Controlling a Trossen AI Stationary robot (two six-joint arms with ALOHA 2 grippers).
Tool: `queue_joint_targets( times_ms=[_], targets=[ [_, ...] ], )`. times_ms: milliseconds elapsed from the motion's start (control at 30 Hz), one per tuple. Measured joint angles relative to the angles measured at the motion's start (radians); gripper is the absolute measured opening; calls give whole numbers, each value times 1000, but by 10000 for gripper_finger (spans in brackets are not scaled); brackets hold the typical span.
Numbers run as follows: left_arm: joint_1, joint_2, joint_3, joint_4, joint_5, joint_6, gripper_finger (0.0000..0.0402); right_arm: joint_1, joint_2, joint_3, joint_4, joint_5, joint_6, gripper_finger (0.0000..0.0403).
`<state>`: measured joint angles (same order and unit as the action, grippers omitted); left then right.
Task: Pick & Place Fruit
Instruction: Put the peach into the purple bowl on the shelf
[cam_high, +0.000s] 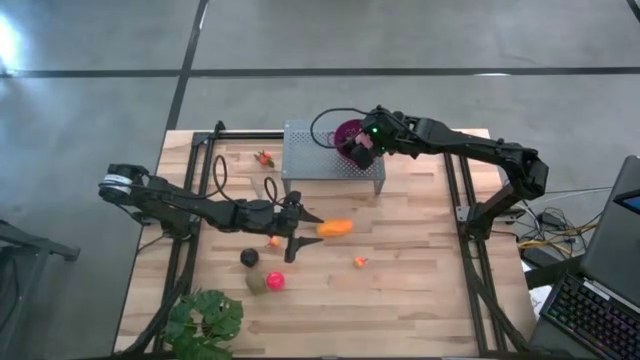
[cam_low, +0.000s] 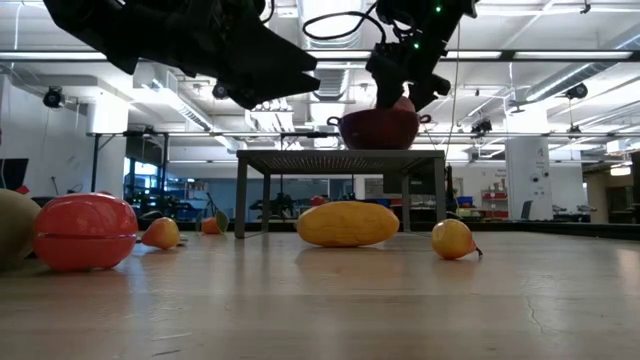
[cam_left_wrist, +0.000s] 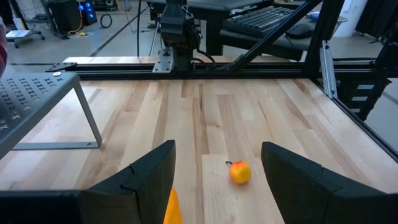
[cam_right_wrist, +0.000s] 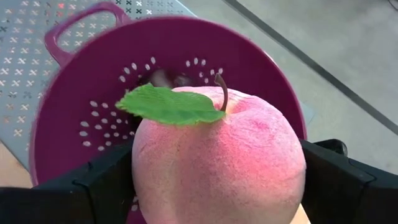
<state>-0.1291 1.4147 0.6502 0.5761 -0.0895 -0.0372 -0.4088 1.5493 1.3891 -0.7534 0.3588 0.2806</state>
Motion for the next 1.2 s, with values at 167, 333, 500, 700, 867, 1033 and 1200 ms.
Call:
queue_joint_targets(
  times_ms=[167,333,500,700,867,1033,1200],
  targets=[
    [0,0,0,-1,0,0,243,0,0,0,-2,0,-9,363],
    [0,0,0,-1,0,0,243,0,0,0,-26,0,-15,367],
    [0,0,0,-1,0,0,243,0,0,0,-36,34,-11,369],
    [0,0,0,-1,0,0,243,0,-1,0,-36,38,-8,370],
    [0,0,0,-1,0,0,243,0,-1,11,-36,38,-3,370],
    [0,0,0,-1,0,0,243,0,-1,13,-36,39,6,370],
    [0,0,0,-1,0,0,243,1,2,13,-38,63,-26,370]
  ],
)
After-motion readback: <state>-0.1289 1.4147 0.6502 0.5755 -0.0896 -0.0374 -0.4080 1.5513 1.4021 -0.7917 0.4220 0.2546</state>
